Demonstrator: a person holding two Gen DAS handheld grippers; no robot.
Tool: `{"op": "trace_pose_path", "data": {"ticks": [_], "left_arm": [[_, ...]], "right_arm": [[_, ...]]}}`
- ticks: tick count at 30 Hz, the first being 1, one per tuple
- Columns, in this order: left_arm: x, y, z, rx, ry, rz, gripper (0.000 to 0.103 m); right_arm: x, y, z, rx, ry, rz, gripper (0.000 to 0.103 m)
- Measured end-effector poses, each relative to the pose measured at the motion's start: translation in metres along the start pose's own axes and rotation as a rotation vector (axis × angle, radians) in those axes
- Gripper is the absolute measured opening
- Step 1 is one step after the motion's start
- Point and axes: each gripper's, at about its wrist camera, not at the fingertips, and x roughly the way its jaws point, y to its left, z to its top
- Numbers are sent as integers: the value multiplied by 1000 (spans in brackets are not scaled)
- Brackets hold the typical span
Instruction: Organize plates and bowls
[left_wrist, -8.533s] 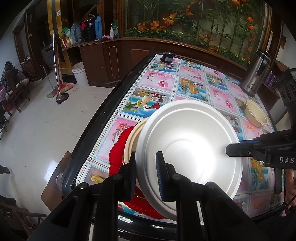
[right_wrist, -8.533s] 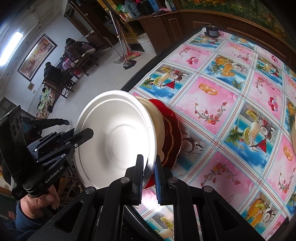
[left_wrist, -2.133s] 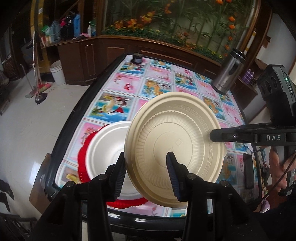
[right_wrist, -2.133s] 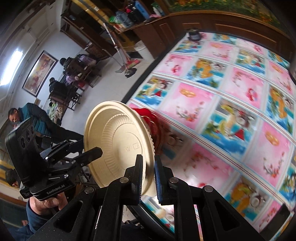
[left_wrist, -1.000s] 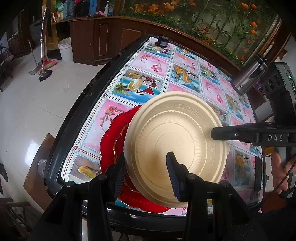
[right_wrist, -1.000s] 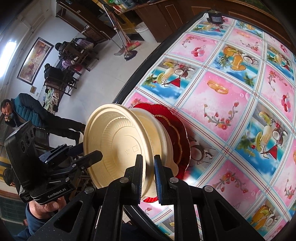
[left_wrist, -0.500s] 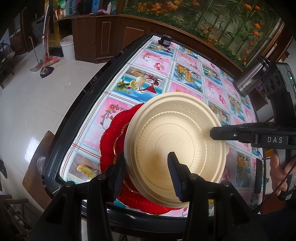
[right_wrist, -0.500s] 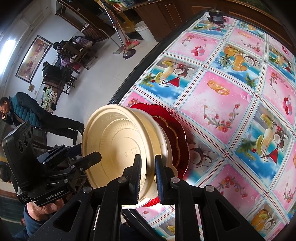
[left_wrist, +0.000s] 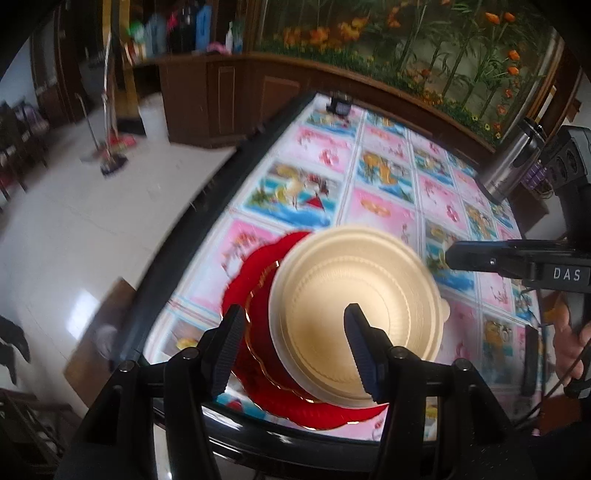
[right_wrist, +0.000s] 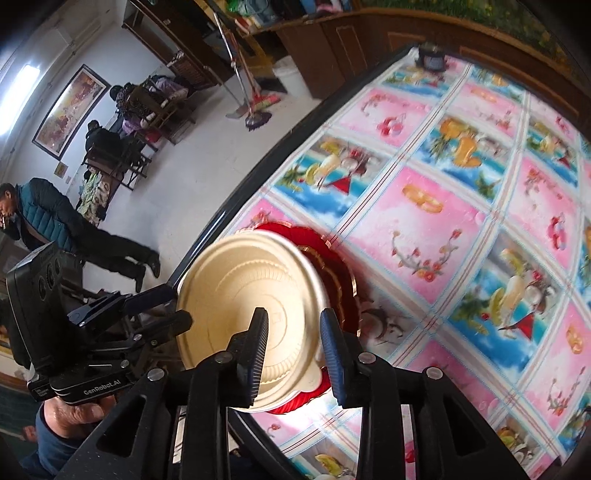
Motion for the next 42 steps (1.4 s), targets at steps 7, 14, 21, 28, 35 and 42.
{"op": "trace_pose_path", "data": {"ticks": [7,14,21,28,35,42], "left_arm": [[-38,-25,-8,51,-194,148,83],[-36,-40,-19,71,-185,185,83],[-38,-43,-32,49,-179,200,83],[-41,-47,-40,42,-184,212,83],[-46,-48,-50,33,-179,225,83],[-49,-47,-57,23,-174,244,83]], "right_arm": [[-36,20,-24,-80,-158,-68,49],[-40,31,-46,-124,-164,-91,52],[-41,23,-63,-104,-146,-94,53],[-42,23,-78,-119,-126,-102,53],[-42,25,-86,-135,-115,-103,55],[-39,30,-94,-158,-98,-98,57]]}}
